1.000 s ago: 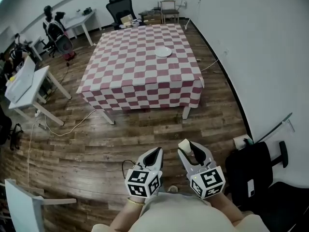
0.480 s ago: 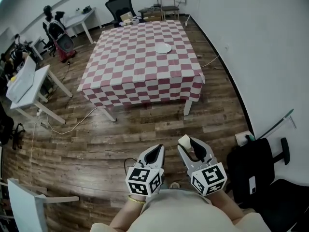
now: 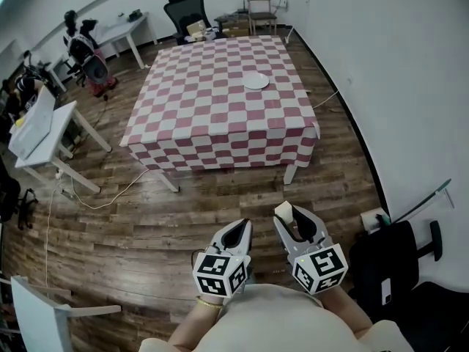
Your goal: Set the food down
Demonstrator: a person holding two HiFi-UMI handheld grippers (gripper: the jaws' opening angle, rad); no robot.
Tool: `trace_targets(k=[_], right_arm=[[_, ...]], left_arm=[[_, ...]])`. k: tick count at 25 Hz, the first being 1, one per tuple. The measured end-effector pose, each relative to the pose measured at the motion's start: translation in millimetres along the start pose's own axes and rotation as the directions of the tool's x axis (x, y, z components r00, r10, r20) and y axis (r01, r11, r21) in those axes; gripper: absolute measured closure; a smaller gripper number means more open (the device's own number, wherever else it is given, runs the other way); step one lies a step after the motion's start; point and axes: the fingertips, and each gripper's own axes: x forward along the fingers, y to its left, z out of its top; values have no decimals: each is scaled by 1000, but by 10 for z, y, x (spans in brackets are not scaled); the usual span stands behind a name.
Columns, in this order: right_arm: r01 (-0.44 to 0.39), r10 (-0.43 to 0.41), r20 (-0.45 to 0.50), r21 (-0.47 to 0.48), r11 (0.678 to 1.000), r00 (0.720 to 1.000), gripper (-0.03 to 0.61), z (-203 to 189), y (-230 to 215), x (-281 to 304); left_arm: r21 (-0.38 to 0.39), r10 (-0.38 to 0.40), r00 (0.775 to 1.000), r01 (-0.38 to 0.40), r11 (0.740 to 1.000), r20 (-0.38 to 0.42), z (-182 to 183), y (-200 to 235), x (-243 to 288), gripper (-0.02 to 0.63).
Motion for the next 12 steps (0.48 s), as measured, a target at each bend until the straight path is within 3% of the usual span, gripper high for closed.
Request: trace_targets(k=[12], right_arm=[[9, -9, -1, 16, 1000, 1000, 408, 225, -92, 761]], left_arm=[[-22, -7, 1000, 7, 1000, 4, 389, 602, 359, 611]])
